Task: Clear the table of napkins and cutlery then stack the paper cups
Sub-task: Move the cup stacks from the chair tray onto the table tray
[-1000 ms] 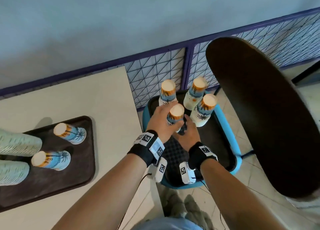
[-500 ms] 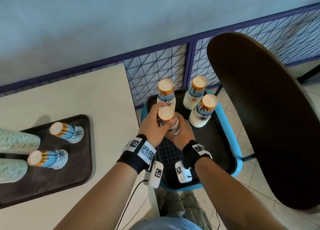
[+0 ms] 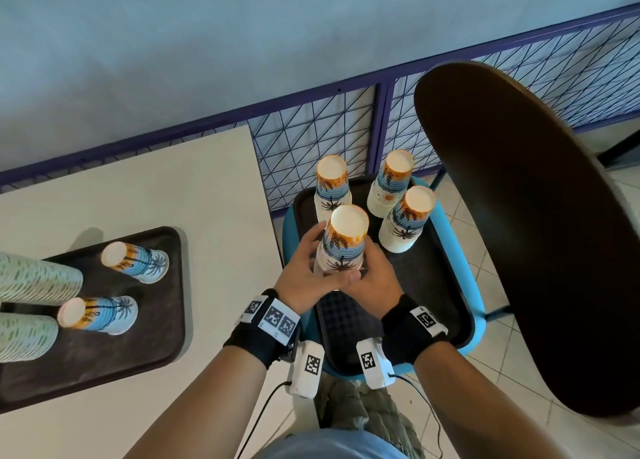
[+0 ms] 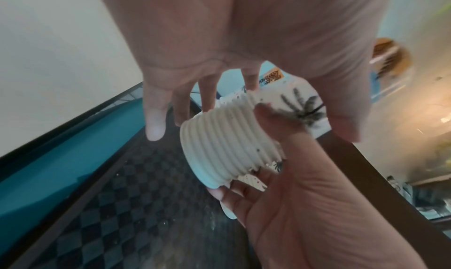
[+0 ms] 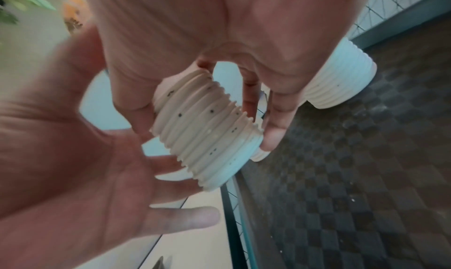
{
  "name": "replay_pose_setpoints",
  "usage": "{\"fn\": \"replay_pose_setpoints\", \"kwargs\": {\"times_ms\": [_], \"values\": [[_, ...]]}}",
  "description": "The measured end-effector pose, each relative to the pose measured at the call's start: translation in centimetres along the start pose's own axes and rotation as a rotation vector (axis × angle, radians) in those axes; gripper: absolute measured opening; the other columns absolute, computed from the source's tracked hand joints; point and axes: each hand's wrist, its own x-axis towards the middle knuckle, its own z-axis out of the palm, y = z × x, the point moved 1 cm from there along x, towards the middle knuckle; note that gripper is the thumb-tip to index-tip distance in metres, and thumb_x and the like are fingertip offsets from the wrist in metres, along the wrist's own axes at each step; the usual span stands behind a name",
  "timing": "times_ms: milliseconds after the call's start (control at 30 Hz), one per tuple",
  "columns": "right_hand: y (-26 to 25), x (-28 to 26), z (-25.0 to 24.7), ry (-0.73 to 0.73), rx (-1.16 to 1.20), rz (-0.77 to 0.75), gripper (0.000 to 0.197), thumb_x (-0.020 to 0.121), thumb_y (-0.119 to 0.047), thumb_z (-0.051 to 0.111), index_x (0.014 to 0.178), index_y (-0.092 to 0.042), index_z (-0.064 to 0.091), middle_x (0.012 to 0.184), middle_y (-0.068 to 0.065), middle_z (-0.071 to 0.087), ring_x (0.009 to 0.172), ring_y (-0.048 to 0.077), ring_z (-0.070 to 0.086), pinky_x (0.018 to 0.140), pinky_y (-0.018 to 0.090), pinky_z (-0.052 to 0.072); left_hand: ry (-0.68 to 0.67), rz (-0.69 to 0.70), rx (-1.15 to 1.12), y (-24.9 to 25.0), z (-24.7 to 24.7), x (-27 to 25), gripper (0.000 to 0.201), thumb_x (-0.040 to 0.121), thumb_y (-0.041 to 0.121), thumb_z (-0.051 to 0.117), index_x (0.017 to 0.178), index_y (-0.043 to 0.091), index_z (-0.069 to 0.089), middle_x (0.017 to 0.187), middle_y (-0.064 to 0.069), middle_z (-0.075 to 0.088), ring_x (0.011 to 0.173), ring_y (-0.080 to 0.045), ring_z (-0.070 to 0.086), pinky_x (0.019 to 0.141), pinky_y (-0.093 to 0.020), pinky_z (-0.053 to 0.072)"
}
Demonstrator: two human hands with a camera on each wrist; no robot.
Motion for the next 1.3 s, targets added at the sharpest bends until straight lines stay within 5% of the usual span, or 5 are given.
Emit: {"fn": "replay_pose_setpoints", "kwargs": {"times_ms": [200,400,533,833,1300], "values": [[-2.6,-2.5,-1.1,-0.083,0.085,-0.066,0.086,0.071,-0.034,0.091,0.144,-0.034,0.046,0.130,-0.011,0.064,0.121,0.014,0.063,0.096,0.039,0.058,-0.037,-0.002,-0.097,-0.7,0.0,0.6,0.080,0.068,0.015,0.094,0.138,0.004,0.055,0.123,-0.013,0.075,0.115,-0.026,0.073,0.094,-0.034,0.060],[-1.4,-3.9,-4.7,0.255,-0.064,0.064,0.049,0.079,-0.036,0.082,0.114,-0.027,0.049,0.104,-0.001,0.060,0.088,0.016,0.064,0.076,0.046,0.059,0.090,0.028,-0.082,-0.5,-0.7,0.1,0.077,0.059,0.038,0.092,0.128,0.017,0.065,0.118,0.002,0.079,0.112,-0.016,0.074,0.100,-0.036,0.057],[0.5,-1.8,-7.2,0.538,-0.032,0.231,0.068,0.072,-0.043,0.088,0.121,-0.030,0.041,0.111,0.001,0.053,0.093,0.020,0.059,0.082,0.044,0.059,0.086,0.009,-0.064,-0.3,-1.0,-0.2,0.075,0.059,0.043,0.091,0.128,0.030,0.064,0.123,0.005,0.077,0.117,-0.014,0.071,0.109,-0.044,0.053],[4.4,5.7,-7.1,0.418,-0.072,0.290,0.101,0.063,-0.059,0.088,0.146,-0.036,0.034,0.147,-0.007,0.052,0.139,0.019,0.049,0.116,0.050,0.042,0.089,0.010,-0.072,-0.6,-1.2,-0.5,0.080,0.059,0.046,0.090,0.132,0.028,0.062,0.127,0.005,0.075,0.119,-0.015,0.069,0.113,-0.049,0.050],[4.3,3.9,-5.9,0.428,-0.196,0.279,0.091,0.059,-0.049,0.084,0.139,-0.034,0.044,0.131,0.004,0.056,0.113,0.021,0.061,0.104,0.040,0.050,0.106,0.007,-0.121,-2.2,-2.4,-2.0,0.071,0.061,0.042,0.091,0.127,0.029,0.066,0.122,0.005,0.078,0.118,-0.018,0.071,0.113,-0.052,0.050]]}}
